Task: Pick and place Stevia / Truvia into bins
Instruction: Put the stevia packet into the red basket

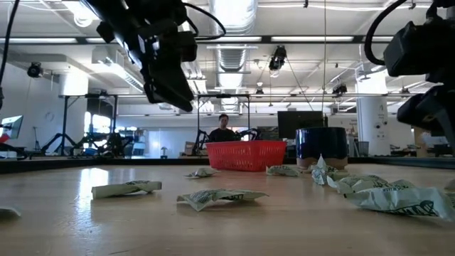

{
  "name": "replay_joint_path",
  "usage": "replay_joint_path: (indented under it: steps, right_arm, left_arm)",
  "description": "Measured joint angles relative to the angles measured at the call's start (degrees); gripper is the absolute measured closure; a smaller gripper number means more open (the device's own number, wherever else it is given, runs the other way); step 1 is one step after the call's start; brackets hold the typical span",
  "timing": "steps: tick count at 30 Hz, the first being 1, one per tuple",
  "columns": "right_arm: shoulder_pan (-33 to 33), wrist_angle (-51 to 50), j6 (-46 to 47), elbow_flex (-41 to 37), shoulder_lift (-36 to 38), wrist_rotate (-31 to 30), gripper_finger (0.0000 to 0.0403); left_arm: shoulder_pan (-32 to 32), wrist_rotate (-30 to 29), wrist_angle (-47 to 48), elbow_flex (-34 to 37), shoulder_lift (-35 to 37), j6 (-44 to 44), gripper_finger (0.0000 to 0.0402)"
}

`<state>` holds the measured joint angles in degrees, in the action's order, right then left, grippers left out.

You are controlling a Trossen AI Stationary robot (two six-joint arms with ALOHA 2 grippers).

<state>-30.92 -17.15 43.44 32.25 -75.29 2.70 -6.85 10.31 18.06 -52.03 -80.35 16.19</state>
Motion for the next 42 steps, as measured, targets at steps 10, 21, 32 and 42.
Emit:
replay_joint_path:
  steps: [10, 21, 32, 42]
  right_arm:
    - [-0.47, -0.21, -0.17, 0.27, -2.37, 0.19, 0.0253]
    - [-0.46, -0.43, -0.34, 0.33, -6.52, 0.17, 0.0264]
    - [-0.48, -0.76, 0.04, 0.29, -6.57, -1.63, 0.031]
    - [-0.44, -0.38, 2.74, 0.22, -6.53, -2.98, 0.0369]
  left_arm:
    - [2.14, 0.11, 2.36, 0.73, 1.21, 0.1, 0.0249]
    - [2.09, -0.16, 2.43, 2.22, 1.46, 1.57, 0.0249]
    - [2.09, -0.19, 2.43, 2.58, 1.46, 2.79, 0.0249]
    - [2.14, -0.18, 2.41, 2.73, 1.46, 3.96, 0.0249]
